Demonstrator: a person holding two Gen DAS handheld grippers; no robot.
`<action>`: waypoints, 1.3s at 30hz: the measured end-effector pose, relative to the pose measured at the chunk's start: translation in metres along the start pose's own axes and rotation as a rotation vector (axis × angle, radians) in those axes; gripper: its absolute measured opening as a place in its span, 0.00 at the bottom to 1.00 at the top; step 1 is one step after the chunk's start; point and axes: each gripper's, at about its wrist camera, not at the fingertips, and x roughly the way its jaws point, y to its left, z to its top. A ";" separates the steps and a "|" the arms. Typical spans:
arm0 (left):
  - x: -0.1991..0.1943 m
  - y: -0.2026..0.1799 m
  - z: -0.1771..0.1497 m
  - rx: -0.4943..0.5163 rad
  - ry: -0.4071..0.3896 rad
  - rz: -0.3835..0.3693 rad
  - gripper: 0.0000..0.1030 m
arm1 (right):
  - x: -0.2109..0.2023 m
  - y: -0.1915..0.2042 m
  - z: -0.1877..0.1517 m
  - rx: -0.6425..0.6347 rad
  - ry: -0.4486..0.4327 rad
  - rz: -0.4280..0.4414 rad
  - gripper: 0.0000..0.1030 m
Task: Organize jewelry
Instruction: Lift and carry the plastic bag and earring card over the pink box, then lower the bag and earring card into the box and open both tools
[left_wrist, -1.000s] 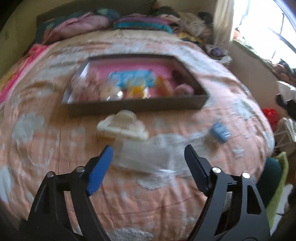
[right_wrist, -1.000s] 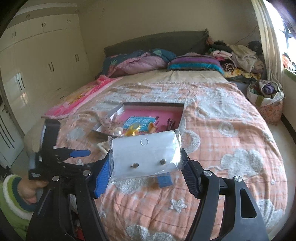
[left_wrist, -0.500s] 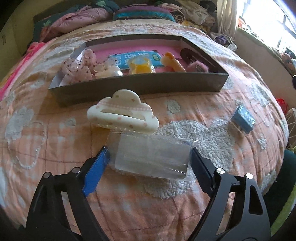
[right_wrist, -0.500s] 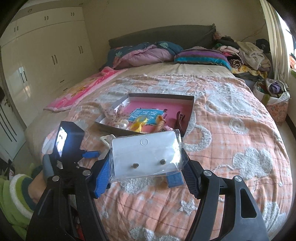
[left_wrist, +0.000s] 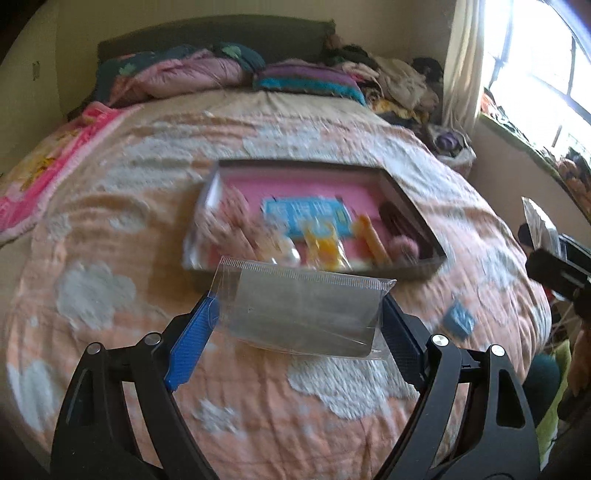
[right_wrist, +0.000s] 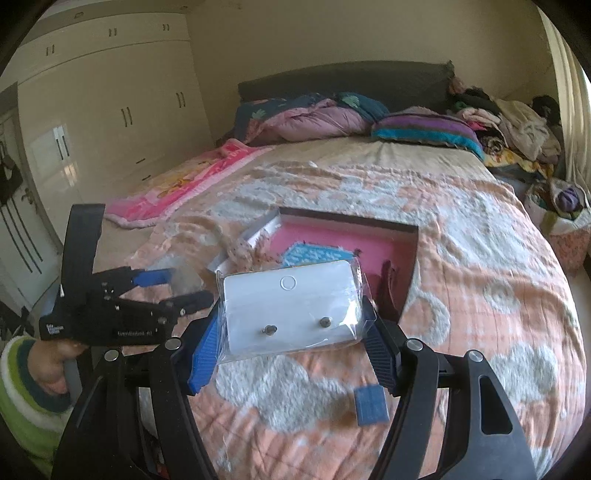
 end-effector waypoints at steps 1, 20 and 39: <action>-0.001 0.003 0.007 -0.003 -0.011 0.006 0.76 | 0.002 0.001 0.004 -0.005 -0.003 0.001 0.65; 0.072 0.008 0.056 0.020 0.029 0.063 0.77 | 0.108 -0.039 0.012 -0.036 0.154 -0.087 0.65; 0.068 0.003 0.057 0.019 0.013 0.065 0.90 | 0.078 -0.054 -0.006 0.084 0.105 -0.100 0.90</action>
